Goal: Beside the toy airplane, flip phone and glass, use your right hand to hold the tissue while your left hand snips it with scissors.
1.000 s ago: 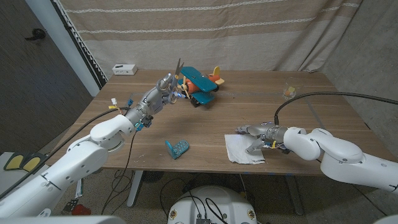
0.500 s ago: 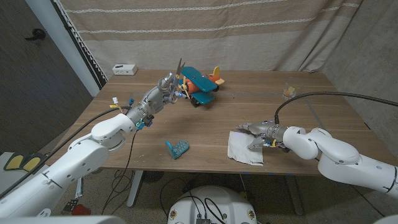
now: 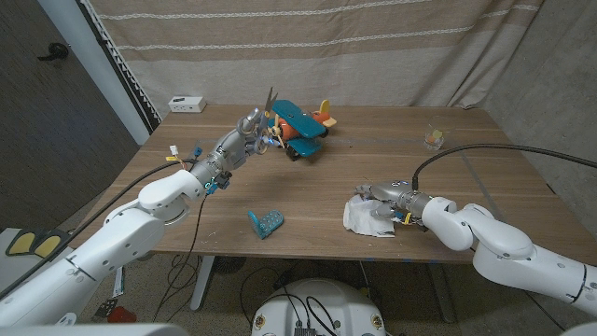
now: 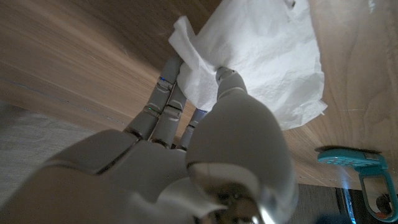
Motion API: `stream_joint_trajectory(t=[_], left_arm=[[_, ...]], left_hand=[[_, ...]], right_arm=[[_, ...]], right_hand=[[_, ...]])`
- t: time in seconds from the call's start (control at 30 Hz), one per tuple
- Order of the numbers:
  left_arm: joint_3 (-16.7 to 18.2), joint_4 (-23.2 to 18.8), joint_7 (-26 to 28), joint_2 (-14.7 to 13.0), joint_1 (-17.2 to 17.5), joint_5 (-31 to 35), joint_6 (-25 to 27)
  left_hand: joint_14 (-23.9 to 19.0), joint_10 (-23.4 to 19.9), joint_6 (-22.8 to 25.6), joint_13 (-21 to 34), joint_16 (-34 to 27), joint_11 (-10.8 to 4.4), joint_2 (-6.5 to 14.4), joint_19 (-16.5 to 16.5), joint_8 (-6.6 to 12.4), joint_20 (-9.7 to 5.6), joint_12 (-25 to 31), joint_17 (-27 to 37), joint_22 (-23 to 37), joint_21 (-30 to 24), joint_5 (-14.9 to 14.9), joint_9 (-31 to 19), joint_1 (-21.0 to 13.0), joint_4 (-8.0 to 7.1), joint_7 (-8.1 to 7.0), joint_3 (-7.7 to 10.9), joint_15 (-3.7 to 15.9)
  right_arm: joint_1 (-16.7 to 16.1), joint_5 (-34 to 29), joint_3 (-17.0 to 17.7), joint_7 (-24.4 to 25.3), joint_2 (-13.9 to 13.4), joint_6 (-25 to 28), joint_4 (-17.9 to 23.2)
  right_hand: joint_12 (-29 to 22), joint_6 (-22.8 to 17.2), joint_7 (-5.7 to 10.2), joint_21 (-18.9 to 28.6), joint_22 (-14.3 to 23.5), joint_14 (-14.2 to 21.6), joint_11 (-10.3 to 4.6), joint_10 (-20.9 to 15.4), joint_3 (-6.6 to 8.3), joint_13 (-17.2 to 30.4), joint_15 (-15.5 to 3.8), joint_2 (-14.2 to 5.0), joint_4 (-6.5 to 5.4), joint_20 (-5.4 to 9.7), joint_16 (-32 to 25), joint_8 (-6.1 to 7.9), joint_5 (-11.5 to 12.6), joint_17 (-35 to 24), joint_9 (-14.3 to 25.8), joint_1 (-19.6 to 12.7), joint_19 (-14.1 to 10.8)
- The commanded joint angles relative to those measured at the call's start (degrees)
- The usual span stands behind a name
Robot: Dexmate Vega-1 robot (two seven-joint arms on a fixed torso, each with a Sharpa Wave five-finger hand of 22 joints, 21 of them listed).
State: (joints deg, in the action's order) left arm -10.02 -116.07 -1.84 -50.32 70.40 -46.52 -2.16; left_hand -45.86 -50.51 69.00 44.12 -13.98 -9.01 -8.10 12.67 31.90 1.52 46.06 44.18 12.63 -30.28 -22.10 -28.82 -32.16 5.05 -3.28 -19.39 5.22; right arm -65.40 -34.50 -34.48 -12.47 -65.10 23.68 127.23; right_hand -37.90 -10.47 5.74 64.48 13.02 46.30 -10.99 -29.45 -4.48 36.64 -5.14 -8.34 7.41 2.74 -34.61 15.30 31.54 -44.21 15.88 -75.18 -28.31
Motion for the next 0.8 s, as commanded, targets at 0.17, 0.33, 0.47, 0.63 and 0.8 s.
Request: stream_joint_trajectory(t=[0.17, 0.33, 0.47, 0.63, 0.8], left_arm=[[-0.6, 0.0, 0.7, 0.2, -0.7, 0.2, 0.4], [-0.9, 0.0, 0.9, 0.5, -0.9, 0.3, 0.5], [-1.1, 0.0, 1.1, 0.6, -1.1, 0.5, 0.5], [-1.5, -0.1, 1.5, 0.8, -1.4, 0.6, 0.7], [-1.9, -0.1, 2.2, 1.2, -1.7, 0.9, 0.9]], left_hand=[[-0.5, -3.4, 0.3, 6.0, 0.0, -3.15, 0.1, 0.6, -0.1, 0.06, 0.5, 0.3, 0.3, 0.3, -0.4, -0.2, -0.6, -0.28, 0.17, -0.04, 7.29], [-0.5, -3.5, 0.4, 6.2, 0.0, -3.16, 0.1, 0.6, -0.13, 0.05, 0.6, 0.3, 0.3, 0.3, -0.4, -0.2, -0.6, -0.29, 0.14, -0.03, 7.29], [-0.5, -3.4, 0.4, 6.1, 0.0, -3.15, 0.1, 0.6, -0.11, 0.04, 0.6, 0.3, 0.4, 0.3, -0.4, -0.2, -0.6, -0.31, 0.1, -0.04, 7.29], [-0.5, -3.4, 0.4, 6.1, 0.0, -3.15, 0.1, 0.6, -0.19, 0.11, 0.6, 0.3, 0.4, 0.4, -0.4, -0.1, -0.7, -0.33, 0.22, -0.02, 7.29], [-0.5, -3.4, 0.3, 6.0, 0.0, -3.15, 0.1, 0.6, -0.16, 0.08, 0.5, 0.4, 0.4, 0.4, -0.4, -0.3, -0.7, -0.36, 0.16, -0.02, 7.29]], right_arm=[[-3.3, 5.9, 4.1, 8.6, 1.8, -1.8, -1.6], [-3.4, 8.6, 5.9, 9.2, 1.7, -1.2, -0.8], [-3.6, 12.4, 8.1, 10.2, 2.1, -0.6, -0.6], [-4.0, 16.8, 10.2, 11.6, 2.4, -0.8, -0.8], [-4.0, 21.5, 12.2, 12.6, 2.5, -1.5, -1.8]], right_hand=[[-3.6, -20.4, 2.63, 10.4, 1.8, 4.7, -0.32, -9.1, 2.58, -1.8, -8.4, -2.79, -3.6, 8.59, -1.3, 6.65, -5.5, 1.3, 3.8, -0.6, 3.3], [-3.3, -25.9, 2.59, 14.7, 1.9, 7.7, -0.16, -13.3, 5.43, -3.6, -8.3, -3.17, -5.96, 8.52, -2.6, 8.93, -8.4, 2.7, 5.6, 0.5, 4.7], [-3.0, -27.3, 1.98, 16.1, 1.8, 8.8, -0.28, -14.4, 6.36, -4.1, -8.3, -3.04, -6.27, 8.49, -3.2, 9.24, -9.1, 3.0, 5.7, 0.4, 4.5], [-2.7, -27.7, 1.39, 17.7, 1.5, 10.4, 0.21, -15.8, 7.15, -4.9, -8.3, -2.63, -6.11, 8.39, -3.9, 9.07, -9.8, 3.3, 5.7, 0.1, 4.1], [-2.2, -26.0, 1.19, 19.3, 1.3, 11.5, 0.24, -16.3, 7.66, -5.5, -8.29, -2.39, -5.83, 8.48, -4.3, 7.94, -10.5, 3.8, 5.7, -0.2, 3.6]])
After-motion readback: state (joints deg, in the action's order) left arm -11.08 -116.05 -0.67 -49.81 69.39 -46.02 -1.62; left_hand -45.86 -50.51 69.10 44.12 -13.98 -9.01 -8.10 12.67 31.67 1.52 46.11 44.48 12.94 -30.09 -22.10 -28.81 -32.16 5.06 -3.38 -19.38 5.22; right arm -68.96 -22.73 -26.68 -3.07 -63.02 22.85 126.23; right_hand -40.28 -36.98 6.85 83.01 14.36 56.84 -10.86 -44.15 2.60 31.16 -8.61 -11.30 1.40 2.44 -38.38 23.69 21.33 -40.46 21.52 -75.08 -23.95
